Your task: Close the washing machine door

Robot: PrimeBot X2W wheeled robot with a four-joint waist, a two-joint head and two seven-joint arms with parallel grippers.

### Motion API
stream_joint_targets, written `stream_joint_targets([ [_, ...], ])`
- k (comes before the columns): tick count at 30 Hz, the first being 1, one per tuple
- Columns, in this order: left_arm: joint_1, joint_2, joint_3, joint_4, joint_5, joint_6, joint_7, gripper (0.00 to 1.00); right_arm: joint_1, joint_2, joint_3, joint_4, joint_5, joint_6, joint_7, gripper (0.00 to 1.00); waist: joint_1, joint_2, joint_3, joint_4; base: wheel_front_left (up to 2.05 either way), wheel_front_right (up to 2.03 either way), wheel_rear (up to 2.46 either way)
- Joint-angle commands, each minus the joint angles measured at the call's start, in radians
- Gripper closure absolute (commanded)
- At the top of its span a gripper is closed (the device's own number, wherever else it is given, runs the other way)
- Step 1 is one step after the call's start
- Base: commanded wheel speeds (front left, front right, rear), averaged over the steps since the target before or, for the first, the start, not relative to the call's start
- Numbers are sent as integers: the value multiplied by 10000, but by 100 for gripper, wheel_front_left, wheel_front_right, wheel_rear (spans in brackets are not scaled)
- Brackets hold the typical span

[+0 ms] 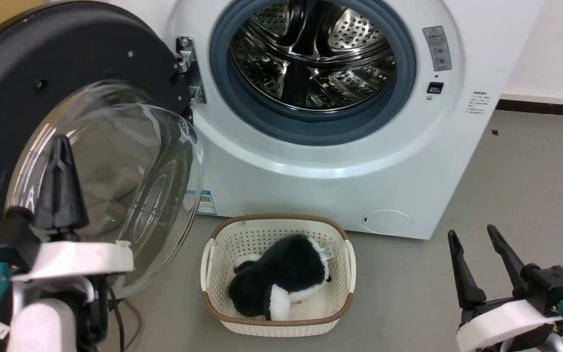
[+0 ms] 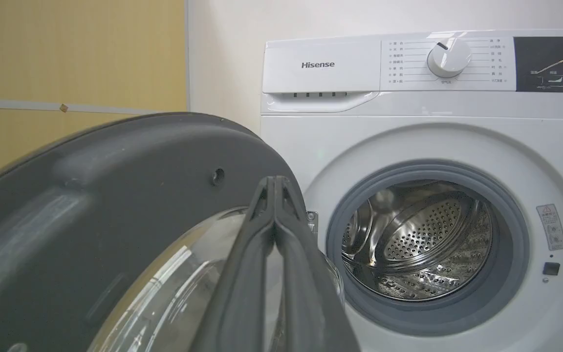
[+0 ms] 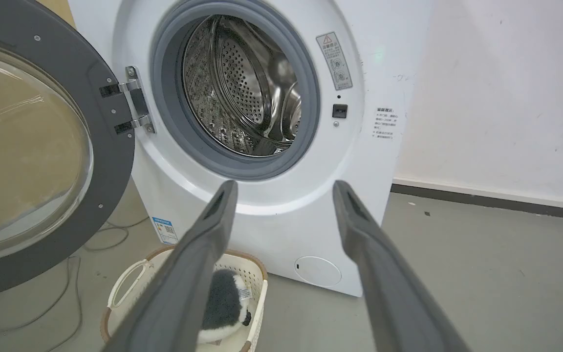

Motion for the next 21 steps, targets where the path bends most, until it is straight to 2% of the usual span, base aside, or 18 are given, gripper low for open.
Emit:
stream_joint_targets([
  [1, -289, 59, 120, -128, -114, -92, -88, 100, 19, 8, -38, 18, 105, 3, -91, 0, 0, 0, 23, 95, 0, 0, 0],
  [11, -1459, 447, 1199, -172, -639, -784, -298, 100, 8, 9, -133, 152, 287, 4, -300, 0, 0, 0, 107, 555, 0, 0, 0],
  [21, -2286, 1090, 2199, 361, -1558, -1055, -405, 100, 74, 11, -264, 306, 483, 4, -509, 0, 0, 0, 153, 970, 0, 0, 0],
])
